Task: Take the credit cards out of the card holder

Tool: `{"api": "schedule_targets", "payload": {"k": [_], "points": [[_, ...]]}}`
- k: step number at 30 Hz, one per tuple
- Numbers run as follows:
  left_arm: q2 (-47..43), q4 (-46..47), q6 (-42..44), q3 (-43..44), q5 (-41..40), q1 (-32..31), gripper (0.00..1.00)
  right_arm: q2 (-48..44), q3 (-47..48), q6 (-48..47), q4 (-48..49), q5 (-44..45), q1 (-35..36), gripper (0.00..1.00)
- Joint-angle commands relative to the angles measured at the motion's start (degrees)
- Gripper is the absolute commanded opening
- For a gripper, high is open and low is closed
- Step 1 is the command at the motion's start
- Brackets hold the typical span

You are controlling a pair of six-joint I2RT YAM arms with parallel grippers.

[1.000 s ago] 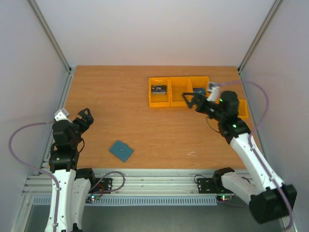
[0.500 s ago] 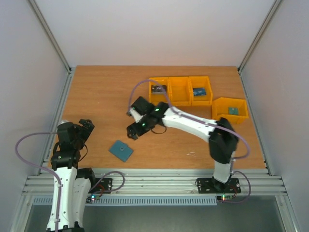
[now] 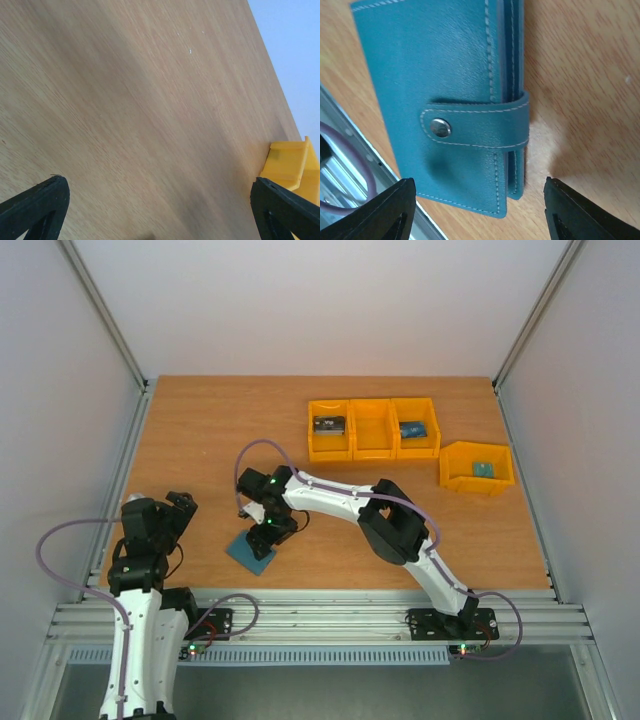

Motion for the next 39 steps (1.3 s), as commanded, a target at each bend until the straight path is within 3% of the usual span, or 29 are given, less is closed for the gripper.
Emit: {"api": "schedule_targets", "payload": {"k": [1, 14, 18, 20, 32, 39], "points": [[-0.74, 1.06, -0.93, -0.93, 0.69, 0.35, 0.99, 1.55, 1.52, -0.19, -3.56, -0.04, 0.0, 0.68], [-0.85, 1.35, -0.26, -1.75, 0.13, 0.34, 0.99, 4.94, 2.85, 1.73, -2.25, -1.08, 0.24, 0.31], [-1.07, 1.62, 0.28, -1.82, -0.22, 0.32, 0.99, 5.39, 3.39, 2.0, -2.38, -2.14, 0.14, 0.08], [-1.18, 1.6, 0.65, -1.83, -0.25, 0.34, 0.99, 5.22, 3.65, 2.35, -2.37, -2.69, -0.13, 0.02], [-1.47, 4.27, 2.19, -1.56, 1.93, 0.35, 0.99, -4.62, -1.81, 6.02, 4.37, -12.99, -5.78, 0.01], [-1.16, 12.21, 4.42, -2.49, 14.47, 0.35, 0.99, -10.26, -6.55, 7.67, 8.16, -15.11, -9.36, 0.01]]}}
